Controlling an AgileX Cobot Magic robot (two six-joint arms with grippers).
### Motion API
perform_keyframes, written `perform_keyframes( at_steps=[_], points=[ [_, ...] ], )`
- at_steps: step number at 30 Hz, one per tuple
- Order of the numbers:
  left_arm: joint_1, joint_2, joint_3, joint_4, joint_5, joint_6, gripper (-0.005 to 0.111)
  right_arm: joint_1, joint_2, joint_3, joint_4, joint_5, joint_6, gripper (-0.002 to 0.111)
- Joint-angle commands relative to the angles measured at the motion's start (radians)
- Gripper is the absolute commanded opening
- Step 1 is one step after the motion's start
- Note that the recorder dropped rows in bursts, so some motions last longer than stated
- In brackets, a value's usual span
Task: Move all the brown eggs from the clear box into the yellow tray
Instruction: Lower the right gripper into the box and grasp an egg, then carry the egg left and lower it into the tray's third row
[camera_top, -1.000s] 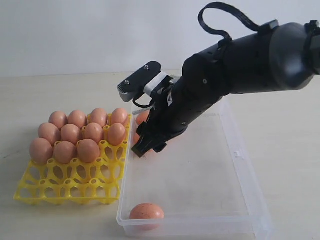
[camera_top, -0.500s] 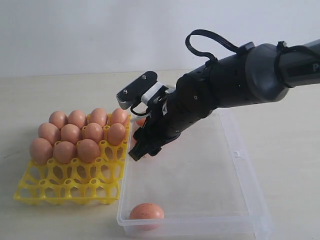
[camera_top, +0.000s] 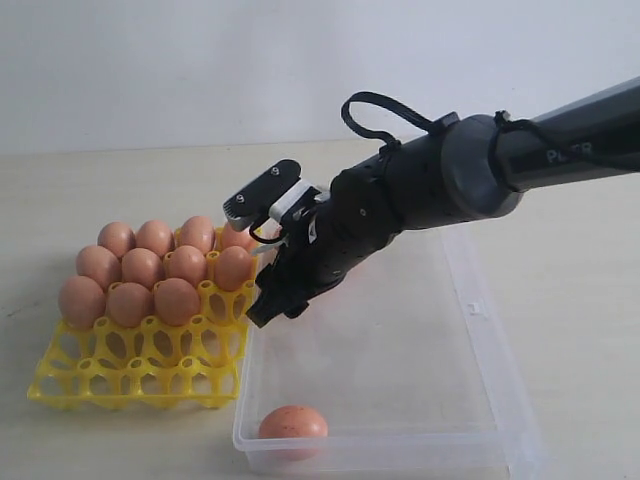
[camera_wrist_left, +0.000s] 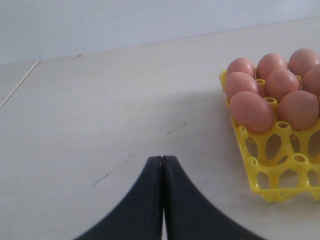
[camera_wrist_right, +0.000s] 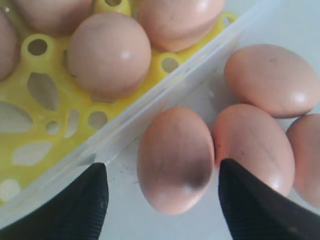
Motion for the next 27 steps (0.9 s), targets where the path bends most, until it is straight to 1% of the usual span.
perform_keyframes(
  at_steps=[1, 4, 6, 7, 9, 11, 12, 14, 17, 18, 20, 23, 24, 26, 27],
  points=[
    [-0.006, -0.006, -0.004, -0.002, -0.009, -0.005, 0.0, -0.007, 0.039, -0.039, -0.009, -0.007, 0.002, 0.059],
    [-0.006, -0.006, -0.004, -0.002, -0.009, -0.005, 0.0, -0.007, 0.058, -0.046, -0.021, -0.005, 0.002, 0.052],
    [-0.006, -0.006, -0.004, -0.002, -0.009, -0.005, 0.0, -0.007, 0.064, -0.046, -0.029, -0.005, 0.002, 0.047],
    [-0.006, -0.006, -0.004, -0.002, -0.009, -0.005, 0.0, -0.007, 0.069, -0.046, -0.042, -0.005, 0.002, 0.042],
    [-0.006, -0.006, -0.004, -0.002, -0.009, -0.005, 0.0, -0.007, 0.069, -0.046, -0.06, 0.0, 0.002, 0.027],
    [-0.006, -0.006, -0.004, -0.002, -0.009, -0.005, 0.0, -0.007, 0.06, -0.044, -0.06, 0.018, 0.002, 0.003],
    [-0.006, -0.006, -0.004, -0.002, -0.009, -0.005, 0.0, -0.007, 0.05, -0.044, -0.06, 0.037, 0.002, 0.001],
    [-0.006, -0.006, -0.004, -0.002, -0.009, -0.005, 0.0, -0.007, 0.003, -0.021, -0.074, 0.054, 0.002, 0.0],
    [-0.006, -0.006, -0.004, -0.002, -0.009, -0.005, 0.0, -0.007, -0.115, 0.065, -0.109, 0.011, 0.002, 0.0],
    [-0.006, -0.006, -0.004, -0.002, -0.009, -0.005, 0.0, -0.007, -0.168, 0.113, -0.113, -0.031, 0.002, 0.0],
    [-0.006, -0.006, -0.004, -0.002, -0.009, -0.005, 0.0, -0.003, -0.27, 0.225, -0.105, -0.229, 0.002, 0.0],
    [-0.006, -0.006, -0.004, -0.002, -0.009, -0.005, 0.0, 0.032, -0.349, 0.368, -0.105, -0.634, 0.029, 0.0],
    [-0.006, -0.006, -0.004, -0.002, -0.009, -0.005, 0.0, 0.061, -0.348, 0.421, -0.107, -0.822, 0.078, 0.0],
    [-0.006, -0.006, -0.004, -0.002, -0.009, -0.005, 0.0, 0.092, -0.287, 0.431, -0.136, -0.958, 0.156, 0.0],
    [-0.006, -0.006, -0.004, -0.002, -0.009, -0.005, 0.0, 0.098, -0.259, 0.424, -0.161, -0.992, 0.176, 0.0]
  ],
)
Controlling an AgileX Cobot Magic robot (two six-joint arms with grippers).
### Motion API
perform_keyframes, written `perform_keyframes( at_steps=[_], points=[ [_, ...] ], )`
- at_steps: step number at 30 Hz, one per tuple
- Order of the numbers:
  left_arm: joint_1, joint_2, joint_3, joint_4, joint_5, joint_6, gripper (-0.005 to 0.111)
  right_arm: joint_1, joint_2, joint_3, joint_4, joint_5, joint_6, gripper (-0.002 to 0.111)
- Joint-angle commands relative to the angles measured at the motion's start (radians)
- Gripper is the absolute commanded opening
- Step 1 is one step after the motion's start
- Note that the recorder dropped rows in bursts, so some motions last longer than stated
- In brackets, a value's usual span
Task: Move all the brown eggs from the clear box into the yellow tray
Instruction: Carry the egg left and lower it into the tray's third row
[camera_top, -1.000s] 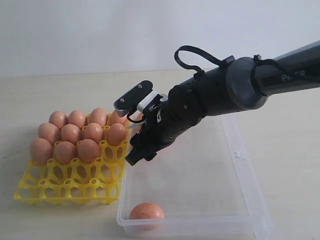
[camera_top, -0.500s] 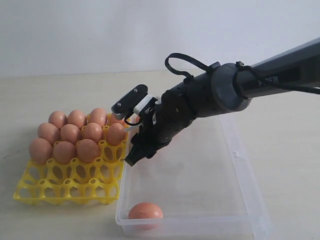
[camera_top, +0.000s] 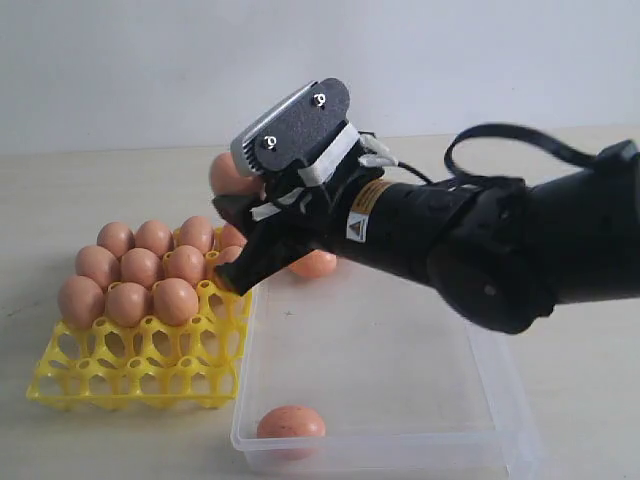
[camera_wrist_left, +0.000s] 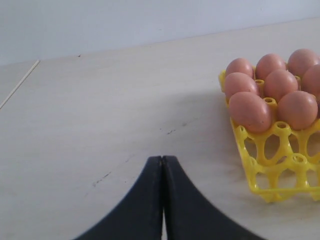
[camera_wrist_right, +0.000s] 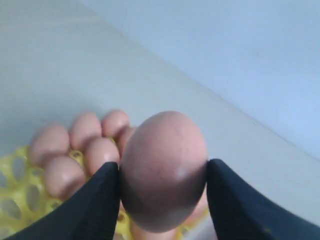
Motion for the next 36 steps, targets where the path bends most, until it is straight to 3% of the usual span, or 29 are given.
perform_keyframes(
  at_steps=[1, 14, 19, 28, 33, 36],
  points=[
    [-0.006, -0.006, -0.004, -0.002, -0.009, -0.005, 0.0, 0.03, 0.123, -0.004, -0.103, -0.253, 0.126, 0.0],
    [-0.006, -0.006, -0.004, -0.002, -0.009, -0.005, 0.0, 0.03, 0.312, -0.057, -0.107, -0.262, 0.208, 0.001],
    [-0.006, -0.006, -0.004, -0.002, -0.009, -0.005, 0.0, 0.028, 0.314, -0.077, -0.055, -0.21, 0.24, 0.017],
    [-0.006, -0.006, -0.004, -0.002, -0.009, -0.005, 0.0, 0.022, 0.314, -0.135, -0.059, -0.059, 0.264, 0.065],
    [-0.006, -0.006, -0.004, -0.002, -0.009, -0.005, 0.0, 0.022, 0.28, -0.135, -0.059, -0.015, 0.229, 0.066],
    [-0.006, -0.006, -0.004, -0.002, -0.009, -0.005, 0.0, 0.022, 0.147, -0.135, -0.049, 0.21, 0.208, 0.062]
  ],
)
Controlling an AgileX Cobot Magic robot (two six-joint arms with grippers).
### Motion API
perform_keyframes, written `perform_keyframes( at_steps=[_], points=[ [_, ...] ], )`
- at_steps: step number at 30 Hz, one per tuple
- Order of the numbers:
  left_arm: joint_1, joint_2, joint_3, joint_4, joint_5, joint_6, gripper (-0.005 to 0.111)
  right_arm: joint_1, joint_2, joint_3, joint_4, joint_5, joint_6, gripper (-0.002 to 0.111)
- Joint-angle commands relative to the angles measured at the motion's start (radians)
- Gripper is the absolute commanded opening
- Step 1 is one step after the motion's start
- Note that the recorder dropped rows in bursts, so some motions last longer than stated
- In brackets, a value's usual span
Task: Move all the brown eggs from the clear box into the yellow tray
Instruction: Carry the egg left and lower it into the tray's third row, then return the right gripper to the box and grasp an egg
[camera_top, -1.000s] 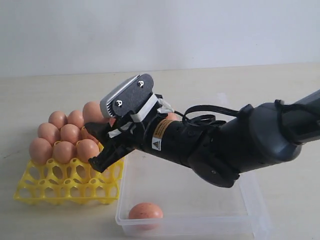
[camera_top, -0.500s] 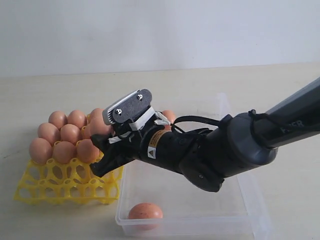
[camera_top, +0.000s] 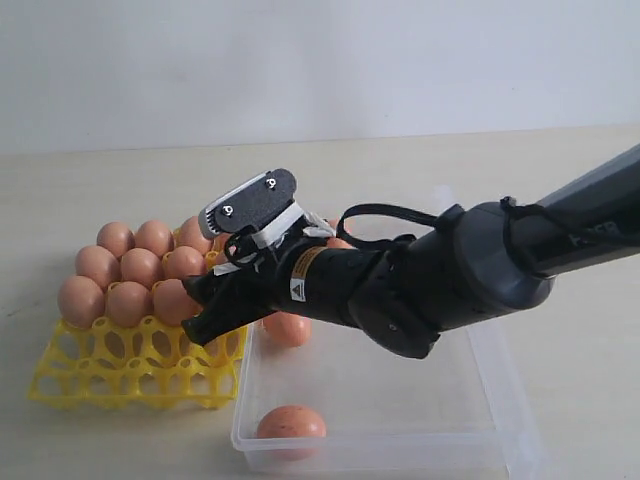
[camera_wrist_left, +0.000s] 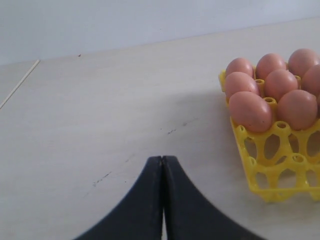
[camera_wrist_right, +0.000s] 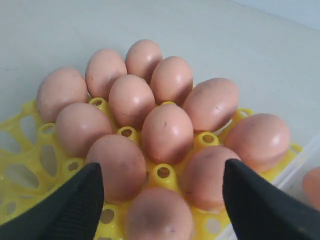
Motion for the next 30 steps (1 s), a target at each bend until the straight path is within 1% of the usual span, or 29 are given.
perform_keyframes(
  at_steps=[1, 2, 3, 4, 5, 6, 8, 9, 10, 12, 14, 23, 30],
  points=[
    [-0.006, -0.006, -0.004, -0.002, -0.009, -0.005, 0.0, -0.004, -0.167, -0.006, 0.011, 0.287, -0.026, 0.061],
    [-0.006, -0.006, -0.004, -0.002, -0.009, -0.005, 0.0, -0.004, -0.204, -0.006, 0.011, 0.386, -0.026, 0.061],
    [-0.006, -0.006, -0.004, -0.002, -0.009, -0.005, 0.0, -0.004, -0.254, -0.006, 0.023, 0.562, -0.016, 0.061],
    [-0.006, -0.006, -0.004, -0.002, -0.009, -0.005, 0.0, -0.009, -0.274, -0.006, 0.049, 0.633, 0.0, 0.061],
    [-0.006, -0.006, -0.004, -0.002, -0.009, -0.005, 0.0, -0.023, -0.292, -0.006, 0.115, 0.724, 0.025, 0.061],
    [-0.006, -0.006, -0.004, -0.002, -0.009, -0.005, 0.0, -0.032, -0.294, -0.006, 0.148, 0.758, 0.025, 0.061],
    [-0.006, -0.006, -0.004, -0.002, -0.009, -0.005, 0.0, -0.066, -0.293, -0.006, 0.202, 0.753, 0.104, 0.061],
    [-0.006, -0.006, -0.004, -0.002, -0.009, -0.005, 0.0, -0.091, -0.283, -0.006, 0.215, 0.725, 0.2, 0.061],
    [-0.006, -0.006, -0.004, -0.002, -0.009, -0.005, 0.0, -0.1, -0.277, -0.006, 0.215, 0.712, 0.25, 0.061],
    [-0.006, -0.006, -0.004, -0.002, -0.009, -0.005, 0.0, -0.122, -0.258, -0.006, 0.226, 0.681, 0.312, 0.061],
    [-0.006, -0.006, -0.004, -0.002, -0.009, -0.005, 0.0, -0.137, -0.24, -0.006, 0.241, 0.667, 0.312, 0.061],
    [-0.006, -0.006, -0.004, -0.002, -0.009, -0.005, 0.0, -0.136, -0.179, -0.006, 0.277, 0.606, 0.31, 0.061],
    [-0.006, -0.006, -0.004, -0.002, -0.009, -0.005, 0.0, -0.112, -0.168, -0.006, 0.288, 0.577, 0.31, 0.061]
  ],
)
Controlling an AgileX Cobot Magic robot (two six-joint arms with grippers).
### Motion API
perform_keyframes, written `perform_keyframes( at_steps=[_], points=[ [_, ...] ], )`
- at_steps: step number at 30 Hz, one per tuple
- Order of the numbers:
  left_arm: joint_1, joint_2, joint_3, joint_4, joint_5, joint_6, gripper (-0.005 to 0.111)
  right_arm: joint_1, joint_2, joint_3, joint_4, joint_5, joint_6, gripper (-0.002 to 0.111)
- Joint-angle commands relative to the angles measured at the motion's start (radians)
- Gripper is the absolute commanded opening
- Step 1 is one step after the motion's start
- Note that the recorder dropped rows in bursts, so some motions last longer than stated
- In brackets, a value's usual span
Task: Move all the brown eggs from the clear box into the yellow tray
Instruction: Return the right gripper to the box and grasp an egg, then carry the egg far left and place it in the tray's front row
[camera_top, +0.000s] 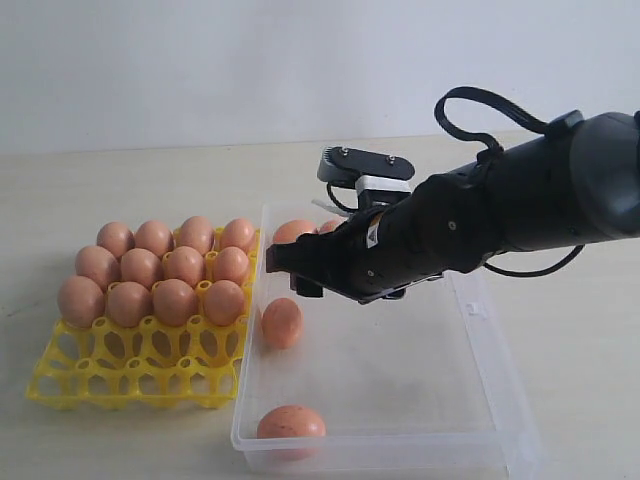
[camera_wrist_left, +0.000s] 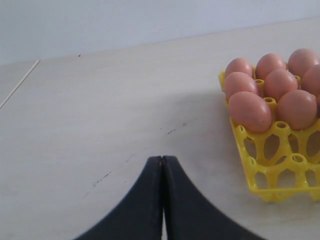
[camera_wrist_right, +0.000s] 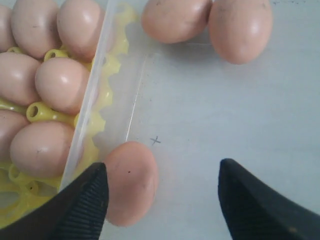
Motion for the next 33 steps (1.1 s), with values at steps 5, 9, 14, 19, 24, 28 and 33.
perform_keyframes(
  at_steps=[5, 9, 14, 19, 24, 28, 33],
  points=[
    [-0.006, -0.006, -0.004, -0.002, -0.009, -0.005, 0.0, 0.017, 0.018, -0.003, 0.015, -0.045, 0.001, 0.061],
    [-0.006, -0.006, -0.004, -0.002, -0.009, -0.005, 0.0, 0.041, 0.038, -0.003, 0.015, -0.066, 0.001, 0.061],
    [-0.006, -0.006, -0.004, -0.002, -0.009, -0.005, 0.0, 0.054, 0.062, -0.003, 0.015, -0.096, 0.001, 0.061],
    [-0.006, -0.006, -0.004, -0.002, -0.009, -0.005, 0.0, 0.055, 0.101, -0.031, 0.015, -0.089, 0.001, 0.061],
    [-0.006, -0.006, -0.004, -0.002, -0.009, -0.005, 0.0, 0.055, 0.138, -0.075, 0.014, -0.066, 0.001, 0.061],
    [-0.006, -0.006, -0.004, -0.002, -0.009, -0.005, 0.0, 0.055, 0.179, -0.111, 0.014, -0.012, -0.001, 0.06],
    [-0.006, -0.006, -0.004, -0.002, -0.009, -0.005, 0.0, 0.055, 0.206, -0.144, 0.014, 0.079, -0.012, 0.035]
  ],
)
